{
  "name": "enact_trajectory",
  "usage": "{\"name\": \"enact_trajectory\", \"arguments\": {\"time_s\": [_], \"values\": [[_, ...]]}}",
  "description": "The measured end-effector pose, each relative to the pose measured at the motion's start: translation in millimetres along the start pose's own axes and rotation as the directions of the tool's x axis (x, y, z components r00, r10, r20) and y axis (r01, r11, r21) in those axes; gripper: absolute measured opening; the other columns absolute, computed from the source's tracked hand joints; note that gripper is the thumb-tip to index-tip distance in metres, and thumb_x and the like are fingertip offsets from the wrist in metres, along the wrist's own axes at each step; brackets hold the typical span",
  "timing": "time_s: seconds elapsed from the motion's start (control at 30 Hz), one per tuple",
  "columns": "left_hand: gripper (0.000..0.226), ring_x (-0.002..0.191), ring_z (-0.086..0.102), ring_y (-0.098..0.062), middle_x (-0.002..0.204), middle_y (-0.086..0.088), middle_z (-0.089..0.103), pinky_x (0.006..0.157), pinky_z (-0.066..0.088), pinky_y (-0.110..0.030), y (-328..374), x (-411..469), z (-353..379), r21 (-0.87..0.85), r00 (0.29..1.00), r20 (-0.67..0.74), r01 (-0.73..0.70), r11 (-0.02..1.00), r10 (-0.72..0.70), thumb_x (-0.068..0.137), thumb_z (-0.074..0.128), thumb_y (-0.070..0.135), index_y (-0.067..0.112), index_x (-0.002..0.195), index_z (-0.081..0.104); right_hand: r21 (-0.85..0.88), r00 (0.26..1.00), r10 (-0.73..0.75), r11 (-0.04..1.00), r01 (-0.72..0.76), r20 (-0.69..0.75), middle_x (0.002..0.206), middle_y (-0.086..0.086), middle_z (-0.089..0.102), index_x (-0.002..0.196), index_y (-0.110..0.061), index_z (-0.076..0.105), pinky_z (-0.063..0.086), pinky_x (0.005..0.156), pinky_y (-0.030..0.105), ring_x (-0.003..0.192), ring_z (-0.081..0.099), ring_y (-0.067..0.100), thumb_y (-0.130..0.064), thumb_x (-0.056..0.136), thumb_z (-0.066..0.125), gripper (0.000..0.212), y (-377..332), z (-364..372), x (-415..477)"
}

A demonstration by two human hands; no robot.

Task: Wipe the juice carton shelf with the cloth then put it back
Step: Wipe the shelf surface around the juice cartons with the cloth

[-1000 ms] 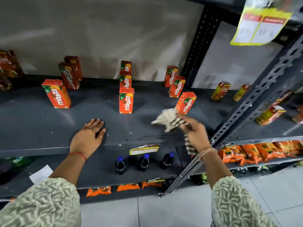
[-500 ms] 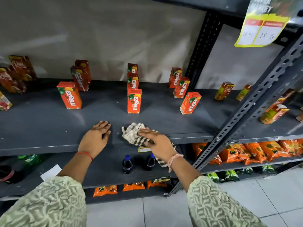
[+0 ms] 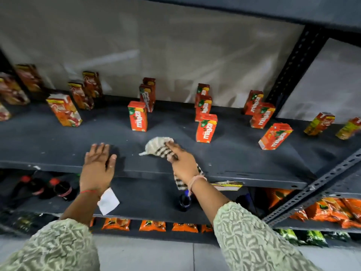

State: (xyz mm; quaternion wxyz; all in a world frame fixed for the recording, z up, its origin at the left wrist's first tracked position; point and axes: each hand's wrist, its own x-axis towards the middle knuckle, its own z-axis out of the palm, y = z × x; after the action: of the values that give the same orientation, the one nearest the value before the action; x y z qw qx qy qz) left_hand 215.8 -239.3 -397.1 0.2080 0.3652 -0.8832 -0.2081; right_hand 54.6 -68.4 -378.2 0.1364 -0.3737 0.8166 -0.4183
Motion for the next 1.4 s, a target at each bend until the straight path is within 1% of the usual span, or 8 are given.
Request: {"name": "enact_trajectory", "arguments": {"time_s": [0.13, 0.37, 0.6, 0.8, 1.03, 1.23, 1.33, 1.4], "values": [[0.045, 0.143, 0.014, -0.028, 0.149, -0.017, 0.030, 0.117, 0.006, -0.040, -47.8, -0.1, -27.2, 0.040, 0.995, 0.043, 0.093, 0.995, -0.095, 0.094, 0.037, 0.020, 0.001, 0.134, 0.035, -0.102, 0.996, 0.038, 0.994, -0.030, 0.077, 0.147, 0.003, 0.041, 0.134, -0.019, 0.046, 0.021, 0.116, 0.027, 0.137, 0.035, 0.020, -0.007, 0.091, 0.045, 0.044, -24.1, 29.8, 41.5], [0.042, 0.142, 0.019, -0.026, 0.148, -0.017, 0.033, 0.117, 0.008, -0.037, -63.1, 0.3, -30.5, 0.033, 0.997, 0.054, 0.048, 0.998, -0.049, 0.094, 0.035, 0.018, 0.000, 0.133, 0.037, -0.099, 0.896, -0.187, 0.964, 0.246, 0.403, 0.142, -0.001, 0.048, 0.126, -0.019, 0.055, 0.015, 0.110, 0.014, 0.135, 0.036, 0.011, -0.004, 0.087, 0.056, 0.042, -42.3, 56.7, 26.1], [0.044, 0.143, 0.016, -0.022, 0.150, -0.013, 0.030, 0.118, 0.005, -0.034, -44.0, -0.3, -24.5, 0.004, 0.991, 0.132, -0.016, 1.000, 0.015, 0.095, 0.030, 0.022, 0.004, 0.136, 0.033, -0.066, 0.828, -0.188, 0.963, 0.261, 0.528, 0.137, 0.001, 0.053, 0.118, -0.015, 0.063, 0.018, 0.113, 0.020, 0.135, 0.035, 0.010, 0.007, 0.082, 0.057, 0.042, -26.8, 20.3, -10.7], [0.045, 0.143, 0.015, -0.018, 0.151, -0.009, 0.028, 0.119, 0.005, -0.031, 15.7, -9.4, 8.9, -0.032, 0.950, 0.243, -0.194, 0.980, 0.196, 0.096, 0.030, 0.023, 0.007, 0.137, 0.031, -0.095, 0.884, -0.051, 0.990, 0.108, 0.465, 0.138, 0.003, 0.053, 0.116, -0.015, 0.064, 0.021, 0.112, 0.020, 0.133, 0.037, 0.008, 0.010, 0.082, 0.056, 0.043, 9.4, -37.4, -36.1], [0.046, 0.144, 0.011, -0.015, 0.153, -0.005, 0.022, 0.118, 0.004, -0.028, 105.7, -21.5, 56.9, -0.100, 0.857, 0.385, -0.330, 0.939, 0.342, 0.096, 0.027, 0.026, 0.010, 0.139, 0.025, -0.204, 0.974, 0.184, 0.967, -0.154, 0.134, 0.143, 0.004, 0.047, 0.123, -0.017, 0.059, 0.021, 0.111, 0.022, 0.136, 0.036, 0.015, 0.000, 0.089, 0.054, 0.039, 78.2, -149.6, -50.8], [0.047, 0.144, 0.009, -0.015, 0.154, -0.005, 0.022, 0.119, 0.004, -0.029, 158.0, -35.3, 92.4, -0.107, 0.827, 0.417, -0.367, 0.924, 0.377, 0.096, 0.026, 0.028, 0.010, 0.139, 0.024, -0.629, 0.970, 0.191, 0.776, -0.056, 0.149, 0.154, -0.008, 0.024, 0.138, -0.030, 0.037, 0.013, 0.119, 0.038, 0.144, 0.015, 0.017, -0.012, 0.094, 0.046, 0.048, 110.1, -187.2, -48.2], [0.048, 0.144, 0.010, -0.017, 0.153, -0.006, 0.023, 0.120, 0.006, -0.032, 173.6, -38.9, 102.5, -0.072, 0.863, 0.391, -0.317, 0.946, 0.319, 0.096, 0.025, 0.030, 0.010, 0.139, 0.025, -0.690, 0.968, 0.177, 0.724, -0.007, 0.176, 0.157, -0.010, 0.011, 0.141, -0.040, 0.025, 0.006, 0.118, 0.043, 0.146, 0.003, 0.017, -0.023, 0.095, 0.045, 0.053, 114.3, -187.0, -53.4], [0.049, 0.142, 0.018, -0.020, 0.151, -0.009, 0.030, 0.119, 0.013, -0.034, 184.5, -42.2, 105.5, -0.083, 0.889, 0.357, -0.275, 0.958, 0.286, 0.095, 0.027, 0.032, 0.008, 0.138, 0.030, -0.619, 0.983, 0.150, 0.783, -0.051, 0.109, 0.158, -0.009, 0.006, 0.141, -0.043, 0.019, 0.005, 0.117, 0.047, 0.146, -0.002, 0.021, -0.037, 0.092, 0.049, 0.058, 116.5, -194.9, -61.6]]}}
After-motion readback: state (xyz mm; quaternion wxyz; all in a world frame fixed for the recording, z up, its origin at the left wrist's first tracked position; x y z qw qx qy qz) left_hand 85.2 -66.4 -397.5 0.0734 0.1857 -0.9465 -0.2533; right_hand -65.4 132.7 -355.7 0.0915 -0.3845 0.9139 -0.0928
